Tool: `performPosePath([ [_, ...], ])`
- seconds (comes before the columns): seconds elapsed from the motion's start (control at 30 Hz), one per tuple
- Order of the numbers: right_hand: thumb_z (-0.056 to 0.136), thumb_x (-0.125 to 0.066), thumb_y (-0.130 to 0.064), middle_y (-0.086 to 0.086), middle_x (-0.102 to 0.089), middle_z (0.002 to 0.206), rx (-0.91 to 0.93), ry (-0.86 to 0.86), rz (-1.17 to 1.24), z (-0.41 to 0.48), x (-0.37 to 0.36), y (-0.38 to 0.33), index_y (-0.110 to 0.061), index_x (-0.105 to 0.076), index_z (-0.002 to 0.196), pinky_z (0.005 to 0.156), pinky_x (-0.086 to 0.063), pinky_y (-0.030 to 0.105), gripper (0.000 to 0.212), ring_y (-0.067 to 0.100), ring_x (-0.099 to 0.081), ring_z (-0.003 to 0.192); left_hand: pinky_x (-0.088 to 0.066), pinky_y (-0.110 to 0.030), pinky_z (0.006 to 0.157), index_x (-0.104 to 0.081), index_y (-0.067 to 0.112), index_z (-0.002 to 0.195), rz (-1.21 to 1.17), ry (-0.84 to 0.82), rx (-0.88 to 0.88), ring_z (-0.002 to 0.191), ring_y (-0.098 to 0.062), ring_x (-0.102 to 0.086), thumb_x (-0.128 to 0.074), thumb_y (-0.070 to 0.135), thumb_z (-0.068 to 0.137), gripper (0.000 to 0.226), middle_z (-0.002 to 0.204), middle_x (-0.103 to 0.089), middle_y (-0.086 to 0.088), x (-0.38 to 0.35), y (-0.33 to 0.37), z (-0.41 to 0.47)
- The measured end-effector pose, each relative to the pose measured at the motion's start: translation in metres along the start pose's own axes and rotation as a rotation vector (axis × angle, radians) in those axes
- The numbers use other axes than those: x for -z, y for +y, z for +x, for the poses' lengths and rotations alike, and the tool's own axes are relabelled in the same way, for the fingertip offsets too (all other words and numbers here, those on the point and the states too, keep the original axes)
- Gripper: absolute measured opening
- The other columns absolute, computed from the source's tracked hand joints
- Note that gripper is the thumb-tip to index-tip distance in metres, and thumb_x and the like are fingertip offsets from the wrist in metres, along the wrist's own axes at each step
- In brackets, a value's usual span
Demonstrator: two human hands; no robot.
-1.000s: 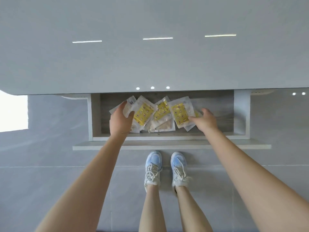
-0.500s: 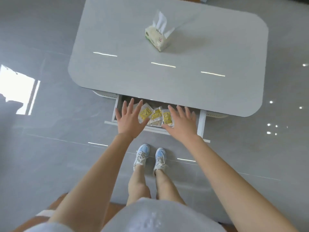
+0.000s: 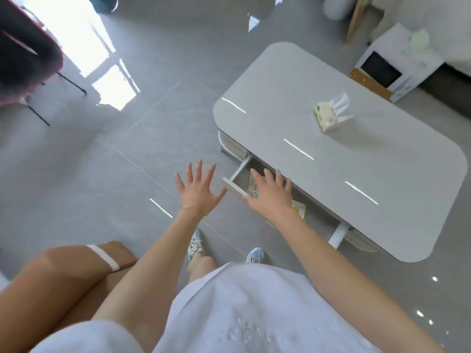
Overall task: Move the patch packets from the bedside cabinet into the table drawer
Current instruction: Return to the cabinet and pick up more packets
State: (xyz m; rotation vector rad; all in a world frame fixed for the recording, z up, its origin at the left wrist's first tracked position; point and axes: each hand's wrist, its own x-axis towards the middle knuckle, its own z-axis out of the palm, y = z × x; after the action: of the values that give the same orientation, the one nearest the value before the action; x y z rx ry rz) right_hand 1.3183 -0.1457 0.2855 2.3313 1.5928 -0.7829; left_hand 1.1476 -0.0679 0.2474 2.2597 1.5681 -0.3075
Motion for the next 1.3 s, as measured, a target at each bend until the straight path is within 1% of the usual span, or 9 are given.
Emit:
performPosePath([
  [0.17, 0.093, -0.04, -0.057, 0.005, -0.008, 0.161, 0.138, -0.005, -0.087, 0.029, 0.017, -0.099, -0.031, -0.005, 0.153, 0.118, -0.003, 0.056, 0.075, 0.036, 0.0, 0.148, 0.007, -0.057, 0.113, -0.007, 0.039, 0.15, -0.062, 0.058, 0.148, 0.147, -0.027, 0.01, -0.036, 0.068, 0.086, 0.076, 0.16, 0.003, 0.0, 0.022, -0.09, 0.002],
  [0.37, 0.09, -0.044, -0.059, 0.003, -0.013, 0.16, 0.264, 0.017, -0.132, 0.068, 0.026, -0.233, -0.033, -0.008, 0.153, 0.116, -0.007, 0.054, 0.077, 0.033, -0.007, 0.147, 0.006, -0.056, 0.113, -0.01, 0.038, 0.15, -0.114, 0.129, 0.276, 0.147, -0.027, 0.008, -0.038, 0.068, 0.086, 0.076, 0.16, 0.0, -0.001, 0.057, -0.211, 0.009],
  [0.53, 0.09, -0.046, -0.059, 0.003, -0.016, 0.159, 0.329, -0.021, -0.144, 0.099, 0.032, -0.331, -0.034, -0.011, 0.152, 0.115, -0.009, 0.054, 0.076, 0.034, -0.008, 0.147, 0.004, -0.057, 0.114, -0.011, 0.037, 0.15, -0.141, 0.155, 0.398, 0.147, -0.028, 0.005, -0.038, 0.068, 0.086, 0.076, 0.16, -0.002, -0.002, 0.078, -0.306, 0.016],
  [0.73, 0.09, -0.043, -0.061, 0.004, -0.013, 0.161, 0.387, -0.055, -0.206, 0.141, 0.04, -0.419, -0.035, -0.008, 0.152, 0.117, -0.011, 0.052, 0.076, 0.033, -0.007, 0.148, 0.002, -0.057, 0.114, -0.01, 0.036, 0.15, -0.194, 0.155, 0.511, 0.147, -0.027, 0.004, -0.038, 0.067, 0.086, 0.076, 0.16, -0.001, -0.001, 0.09, -0.382, 0.032],
  [0.93, 0.091, -0.042, -0.061, 0.004, -0.013, 0.161, 0.499, -0.084, -0.303, 0.185, 0.048, -0.498, -0.035, -0.008, 0.152, 0.116, -0.011, 0.051, 0.075, 0.033, -0.008, 0.147, 0.003, -0.056, 0.114, -0.005, 0.036, 0.15, -0.25, 0.157, 0.652, 0.147, -0.026, 0.005, -0.036, 0.067, 0.087, 0.077, 0.16, 0.002, 0.001, 0.101, -0.444, 0.053],
  [1.13, 0.091, -0.041, -0.061, 0.005, -0.014, 0.16, 0.678, -0.086, -0.413, 0.245, 0.062, -0.608, -0.034, -0.009, 0.153, 0.116, -0.014, 0.05, 0.075, 0.033, -0.011, 0.147, 0.005, -0.055, 0.114, -0.009, 0.036, 0.15, -0.369, 0.227, 0.841, 0.147, -0.025, 0.006, -0.042, 0.065, 0.087, 0.077, 0.16, 0.001, 0.001, 0.124, -0.531, 0.086],
  [1.3, 0.091, -0.041, -0.061, 0.005, -0.019, 0.158, 0.828, -0.119, -0.501, 0.276, 0.07, -0.703, -0.034, -0.012, 0.152, 0.115, -0.016, 0.051, 0.073, 0.031, -0.014, 0.145, 0.004, -0.054, 0.114, -0.013, 0.036, 0.15, -0.48, 0.287, 1.035, 0.147, -0.024, 0.005, -0.046, 0.062, 0.086, 0.077, 0.16, 0.001, 0.003, 0.14, -0.592, 0.09],
])
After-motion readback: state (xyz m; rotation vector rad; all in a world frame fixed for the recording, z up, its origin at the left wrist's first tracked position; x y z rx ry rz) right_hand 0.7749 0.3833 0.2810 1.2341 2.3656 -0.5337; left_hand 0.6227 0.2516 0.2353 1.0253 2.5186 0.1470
